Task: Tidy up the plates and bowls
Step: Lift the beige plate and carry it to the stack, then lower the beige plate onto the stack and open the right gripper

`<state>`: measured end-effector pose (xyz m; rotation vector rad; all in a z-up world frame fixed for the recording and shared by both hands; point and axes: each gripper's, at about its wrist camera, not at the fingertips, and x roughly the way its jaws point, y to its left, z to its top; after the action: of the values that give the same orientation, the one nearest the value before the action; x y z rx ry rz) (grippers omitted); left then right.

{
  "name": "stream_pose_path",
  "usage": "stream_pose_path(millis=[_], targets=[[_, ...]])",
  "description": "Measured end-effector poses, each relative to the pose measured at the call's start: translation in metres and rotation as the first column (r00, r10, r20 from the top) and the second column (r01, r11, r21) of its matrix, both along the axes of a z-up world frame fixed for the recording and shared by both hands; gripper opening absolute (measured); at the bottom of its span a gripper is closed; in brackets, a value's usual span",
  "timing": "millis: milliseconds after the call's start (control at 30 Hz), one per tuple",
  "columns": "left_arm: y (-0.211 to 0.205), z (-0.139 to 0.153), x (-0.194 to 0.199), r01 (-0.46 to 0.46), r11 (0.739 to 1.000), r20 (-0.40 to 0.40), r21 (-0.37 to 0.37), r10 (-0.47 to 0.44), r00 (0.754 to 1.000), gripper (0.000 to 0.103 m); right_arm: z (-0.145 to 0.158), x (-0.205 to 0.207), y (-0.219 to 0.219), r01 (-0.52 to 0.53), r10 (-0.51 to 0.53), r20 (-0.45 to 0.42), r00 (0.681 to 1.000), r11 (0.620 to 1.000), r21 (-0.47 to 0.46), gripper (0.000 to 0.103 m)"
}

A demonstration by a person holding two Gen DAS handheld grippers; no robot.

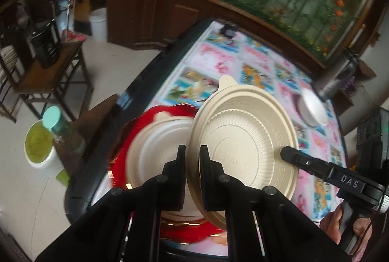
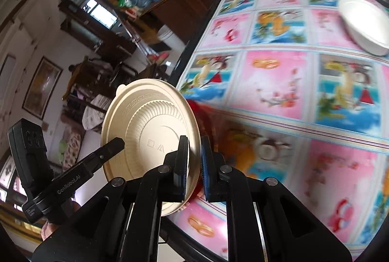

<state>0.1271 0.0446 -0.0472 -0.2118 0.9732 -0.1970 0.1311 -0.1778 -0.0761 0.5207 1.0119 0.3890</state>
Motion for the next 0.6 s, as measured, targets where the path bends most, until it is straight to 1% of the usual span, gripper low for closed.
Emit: stream_pose_path(millis=[200, 300, 400, 567, 600], targets=[[0.019, -0.020, 0.006, -0.051, 0.998, -0.031, 0.030, 0.052, 0.998, 0.008, -0.020, 0.019, 0.027, -0.026, 0.026, -0.043, 0.999, 0.999, -0.018, 0.010], [0.028, -0.029, 0.009, -0.067, 0.998, -0.055, 0.022, 0.068, 0.996, 0.009, -0.027, 0.024, 0.039, -0.040, 0.037, -0.054, 0.998, 0.998, -0.046, 0.010], [0.036, -0.035, 0.010, -0.080, 0.997, -0.071, 0.019, 0.081, 0.994, 0.009, -0.030, 0.026, 0.043, -0.049, 0.045, -0.061, 0.997, 0.997, -0.053, 0.010], [0.045, -0.037, 0.010, -0.089, 0.996, -0.090, 0.005, 0.089, 0.992, 0.014, -0.030, 0.027, 0.048, -0.052, 0.048, -0.056, 0.997, 0.996, -0.077, 0.010], [0.045, -0.037, 0.010, -0.092, 0.996, -0.092, 0.007, 0.092, 0.992, 0.017, -0.030, 0.026, 0.048, -0.053, 0.048, -0.055, 0.997, 0.995, -0.082, 0.010]])
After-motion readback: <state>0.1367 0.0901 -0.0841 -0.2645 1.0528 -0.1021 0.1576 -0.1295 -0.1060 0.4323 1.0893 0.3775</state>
